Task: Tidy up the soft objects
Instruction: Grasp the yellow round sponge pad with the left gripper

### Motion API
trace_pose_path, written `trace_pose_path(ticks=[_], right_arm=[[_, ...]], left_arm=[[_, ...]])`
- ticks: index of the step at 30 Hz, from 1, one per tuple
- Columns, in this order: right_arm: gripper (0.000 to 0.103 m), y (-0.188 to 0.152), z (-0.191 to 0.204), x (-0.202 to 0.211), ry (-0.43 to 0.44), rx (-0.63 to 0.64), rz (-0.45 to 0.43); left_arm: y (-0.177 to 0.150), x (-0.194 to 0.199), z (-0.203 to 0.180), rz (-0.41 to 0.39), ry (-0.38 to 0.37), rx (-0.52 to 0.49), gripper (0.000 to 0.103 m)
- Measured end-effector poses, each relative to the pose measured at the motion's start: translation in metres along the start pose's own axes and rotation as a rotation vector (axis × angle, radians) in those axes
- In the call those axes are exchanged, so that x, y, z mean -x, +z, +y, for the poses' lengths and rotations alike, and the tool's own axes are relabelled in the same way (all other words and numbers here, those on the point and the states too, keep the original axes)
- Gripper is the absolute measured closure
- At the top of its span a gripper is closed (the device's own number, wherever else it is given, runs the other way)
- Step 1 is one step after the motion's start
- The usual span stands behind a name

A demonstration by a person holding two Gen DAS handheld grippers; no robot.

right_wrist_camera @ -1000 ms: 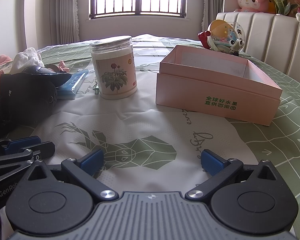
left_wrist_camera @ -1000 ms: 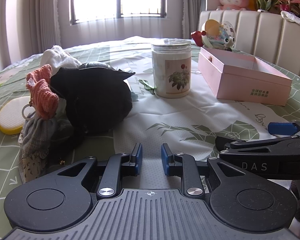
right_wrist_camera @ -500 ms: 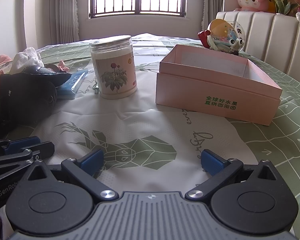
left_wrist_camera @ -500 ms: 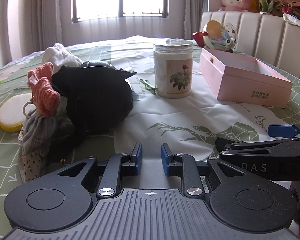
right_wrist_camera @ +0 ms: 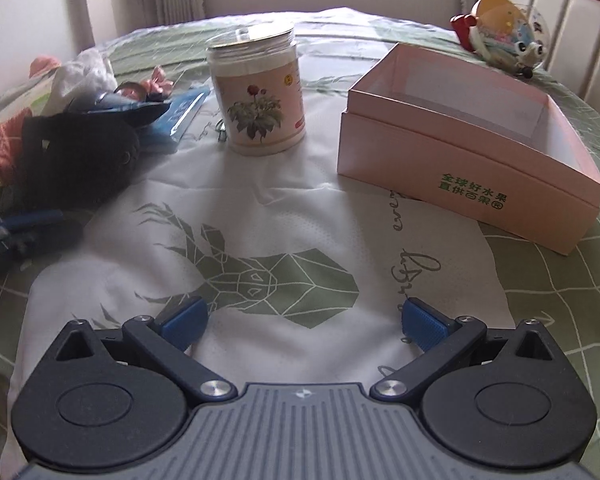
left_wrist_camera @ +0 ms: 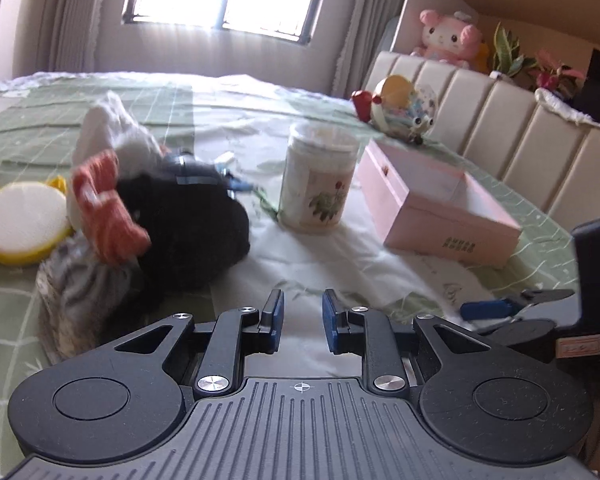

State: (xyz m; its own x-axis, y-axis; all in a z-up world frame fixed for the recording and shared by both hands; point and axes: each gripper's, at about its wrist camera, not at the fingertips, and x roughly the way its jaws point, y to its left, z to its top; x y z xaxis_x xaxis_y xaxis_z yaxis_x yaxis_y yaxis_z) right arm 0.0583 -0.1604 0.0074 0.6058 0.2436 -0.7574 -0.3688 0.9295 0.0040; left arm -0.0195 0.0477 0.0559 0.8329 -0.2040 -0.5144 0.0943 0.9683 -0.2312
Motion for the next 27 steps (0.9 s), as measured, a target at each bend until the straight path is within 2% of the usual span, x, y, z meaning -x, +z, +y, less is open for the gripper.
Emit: trace_pose_path(ticks=[3,6,9,12,14,17,20,21,23,25,27], right_arm=[[0.0,0.005,0.001,-0.002,0.009,0.004,0.056],[0.0,-0.001,0.005,0.001,-0.026,-0.021,0.036],[0.0,-0.006,0.013,0.003,-0.074,0.003,0.008],[0.0,0.003,0.02,0.004,-0.054,0.022,0.034],[0.001,0.012,0.027,0.008,-0.02,0.019,0.039],[0.001,0.031,0.052,0.029,-0.004,0.043,-0.071],[0.001,0.052,0.083,0.05,0.009,0.15,-0.17],[0.001,0.057,0.09,0.054,0.02,0.171,-0.19],[0.003,0.064,0.097,0.056,0.045,0.169,-0.214],[0.016,0.069,0.1,0.052,0.075,0.153,-0.195],[0.024,0.067,0.101,0.047,0.088,0.138,-0.168]], left_arm=[[0.031,0.03,0.031,-0.084,0.007,0.001,0.076],[0.058,0.041,0.091,-0.122,0.137,0.061,0.077],[0.07,0.03,0.161,-0.074,0.255,0.165,0.079],[0.069,0.016,0.219,0.007,0.265,0.318,0.079],[0.065,0.01,0.247,0.03,0.269,0.389,0.079],[0.058,0.004,0.27,0.049,0.262,0.429,0.079],[0.052,-0.003,0.285,0.058,0.234,0.475,0.079],[0.05,-0.006,0.29,0.053,0.21,0.498,0.079],[0.047,-0.013,0.299,0.052,0.111,0.55,0.077],[0.045,-0.018,0.301,0.066,0.047,0.572,0.068],[0.045,-0.016,0.298,0.061,0.016,0.544,0.066]])
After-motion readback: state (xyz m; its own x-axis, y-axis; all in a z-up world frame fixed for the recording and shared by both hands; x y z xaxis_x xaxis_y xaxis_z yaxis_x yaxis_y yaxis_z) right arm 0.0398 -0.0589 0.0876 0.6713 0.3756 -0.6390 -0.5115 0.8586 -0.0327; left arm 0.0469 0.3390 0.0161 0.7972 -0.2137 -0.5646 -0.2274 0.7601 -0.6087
